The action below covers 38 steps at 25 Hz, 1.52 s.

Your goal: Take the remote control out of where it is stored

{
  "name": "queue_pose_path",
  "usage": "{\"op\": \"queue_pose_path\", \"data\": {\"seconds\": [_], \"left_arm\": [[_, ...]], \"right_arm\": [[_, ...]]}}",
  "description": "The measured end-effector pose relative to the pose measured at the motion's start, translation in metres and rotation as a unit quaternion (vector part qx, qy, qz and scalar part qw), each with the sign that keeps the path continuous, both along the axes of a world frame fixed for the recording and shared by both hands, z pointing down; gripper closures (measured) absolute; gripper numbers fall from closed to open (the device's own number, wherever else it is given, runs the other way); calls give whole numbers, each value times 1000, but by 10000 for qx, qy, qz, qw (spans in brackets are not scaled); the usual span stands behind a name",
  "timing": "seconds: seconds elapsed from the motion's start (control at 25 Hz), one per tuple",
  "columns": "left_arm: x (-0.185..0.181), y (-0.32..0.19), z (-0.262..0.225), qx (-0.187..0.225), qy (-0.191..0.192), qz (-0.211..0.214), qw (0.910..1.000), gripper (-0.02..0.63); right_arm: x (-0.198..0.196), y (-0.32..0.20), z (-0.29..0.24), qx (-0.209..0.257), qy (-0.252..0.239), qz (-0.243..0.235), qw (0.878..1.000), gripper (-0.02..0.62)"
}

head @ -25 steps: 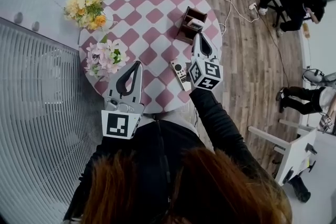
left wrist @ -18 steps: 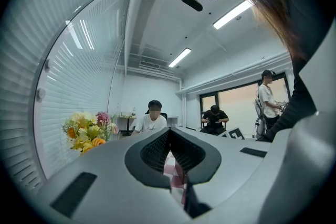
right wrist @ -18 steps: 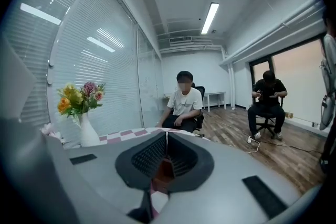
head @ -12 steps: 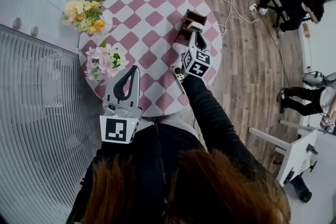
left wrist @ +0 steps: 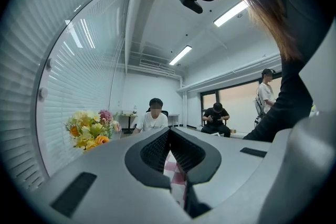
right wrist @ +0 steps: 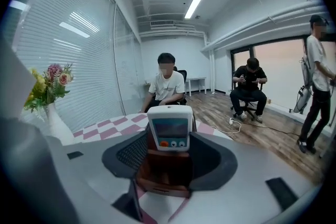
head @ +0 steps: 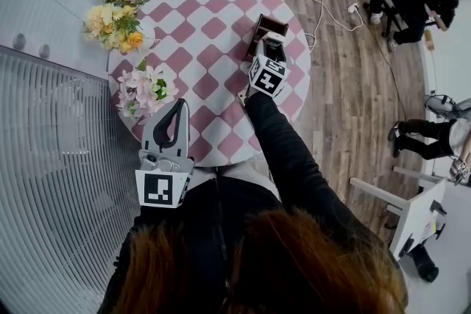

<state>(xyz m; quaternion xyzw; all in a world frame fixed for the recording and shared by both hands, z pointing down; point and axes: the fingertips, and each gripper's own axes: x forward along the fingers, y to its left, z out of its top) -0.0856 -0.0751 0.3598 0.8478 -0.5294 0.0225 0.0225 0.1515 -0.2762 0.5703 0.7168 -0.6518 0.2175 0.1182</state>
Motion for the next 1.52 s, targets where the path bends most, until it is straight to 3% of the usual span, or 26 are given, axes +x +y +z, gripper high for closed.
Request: {"op": "queue_pose_path", "data": {"seconds": [0.24, 0.88, 1.2, 1.52], "left_arm": [[-5, 0, 1, -37, -37, -44, 10000, 597], [-11, 3, 7, -141, -115, -125, 9998, 597], [-10, 4, 10, -183, -109, -121, 9997, 597], [-5, 3, 5, -80, 2, -65, 9999, 597]], "right_arm": [[7, -9, 12, -223, 27, 183, 9996, 348], [16, -32, 7, -82, 48, 445, 9990, 348], [16, -29, -7, 230, -4, 156, 9996, 345], [9, -18, -55, 854, 162, -528, 9948, 347]]}}
